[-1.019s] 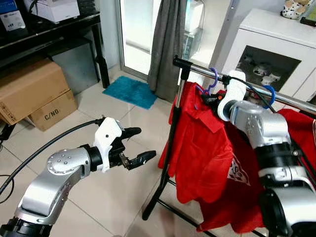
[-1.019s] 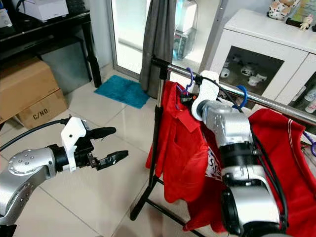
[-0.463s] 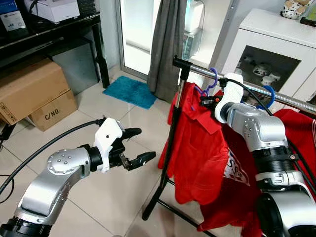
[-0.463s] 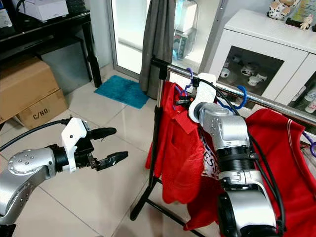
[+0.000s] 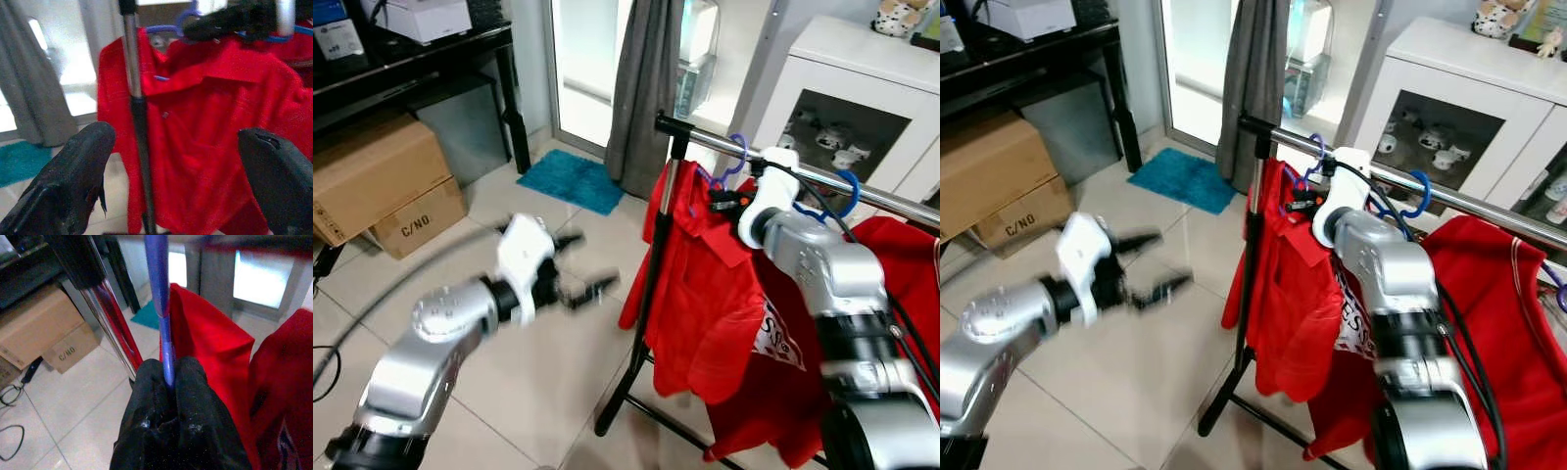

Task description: Hang hanger

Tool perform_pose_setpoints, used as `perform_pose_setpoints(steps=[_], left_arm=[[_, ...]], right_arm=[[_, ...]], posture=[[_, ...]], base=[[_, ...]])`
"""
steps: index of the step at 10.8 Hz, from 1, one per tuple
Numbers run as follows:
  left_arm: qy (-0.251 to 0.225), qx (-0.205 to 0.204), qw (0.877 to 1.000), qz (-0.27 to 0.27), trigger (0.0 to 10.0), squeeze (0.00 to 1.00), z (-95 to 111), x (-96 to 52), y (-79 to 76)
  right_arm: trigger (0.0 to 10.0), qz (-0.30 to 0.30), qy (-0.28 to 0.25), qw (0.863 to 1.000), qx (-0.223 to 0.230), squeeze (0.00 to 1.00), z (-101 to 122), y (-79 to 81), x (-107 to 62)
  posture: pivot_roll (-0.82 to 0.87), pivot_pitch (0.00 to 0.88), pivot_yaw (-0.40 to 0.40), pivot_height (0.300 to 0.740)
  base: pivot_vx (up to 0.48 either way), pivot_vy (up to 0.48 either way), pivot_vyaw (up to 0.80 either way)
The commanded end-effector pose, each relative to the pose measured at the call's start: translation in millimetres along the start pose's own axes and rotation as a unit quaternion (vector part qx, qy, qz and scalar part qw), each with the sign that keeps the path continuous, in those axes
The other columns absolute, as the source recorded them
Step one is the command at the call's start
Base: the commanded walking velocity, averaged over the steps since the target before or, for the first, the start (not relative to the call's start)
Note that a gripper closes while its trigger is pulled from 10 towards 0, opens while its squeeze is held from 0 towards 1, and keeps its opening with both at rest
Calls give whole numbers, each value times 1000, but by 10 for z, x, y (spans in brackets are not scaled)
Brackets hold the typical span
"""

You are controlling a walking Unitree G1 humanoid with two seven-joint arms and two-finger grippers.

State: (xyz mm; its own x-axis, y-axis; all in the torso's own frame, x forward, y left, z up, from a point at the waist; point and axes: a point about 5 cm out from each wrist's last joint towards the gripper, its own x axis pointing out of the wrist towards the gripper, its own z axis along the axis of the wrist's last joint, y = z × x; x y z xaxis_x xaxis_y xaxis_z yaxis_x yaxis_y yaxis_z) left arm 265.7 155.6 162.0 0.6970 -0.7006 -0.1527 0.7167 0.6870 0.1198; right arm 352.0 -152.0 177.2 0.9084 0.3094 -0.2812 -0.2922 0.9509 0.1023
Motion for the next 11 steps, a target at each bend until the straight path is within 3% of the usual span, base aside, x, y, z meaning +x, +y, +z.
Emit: perform_pose_setpoints(steps=[1,3,4,6,8,11], left_arm=[[7,-2,1000,14,10000,0,-23,-18,-6],[11,2,999,43,10000,0,-51,-31,-35],[20,12,993,112,10000,0,-115,-5,74],[13,13,990,140,10000,0,-167,-6,76],[10,7,989,150,10000,0,-202,-40,-2],[3,2,989,146,10000,0,-216,-6,-65]], right_arm=[[0,4,-41,999,-8,0,140,-10,-122],[0,12,-63,998,-21,0,148,25,-284],[0,28,-50,998,-37,0,15,75,-407],[0,33,-35,996,-76,0,-318,151,-531],[0,34,-59,997,-33,0,-352,228,-622],[0,50,-78,995,-32,0,-362,300,-683]], posture=[[-54,0,-50,740],[-57,0,-28,740],[-60,0,-25,740],[-65,0,-31,740],[-81,0,-45,740],[-94,0,-41,740]], base=[[0,0,0],[0,0,0],[0,0,0],[0,0,0],[0,0,0],[0,0,0]])
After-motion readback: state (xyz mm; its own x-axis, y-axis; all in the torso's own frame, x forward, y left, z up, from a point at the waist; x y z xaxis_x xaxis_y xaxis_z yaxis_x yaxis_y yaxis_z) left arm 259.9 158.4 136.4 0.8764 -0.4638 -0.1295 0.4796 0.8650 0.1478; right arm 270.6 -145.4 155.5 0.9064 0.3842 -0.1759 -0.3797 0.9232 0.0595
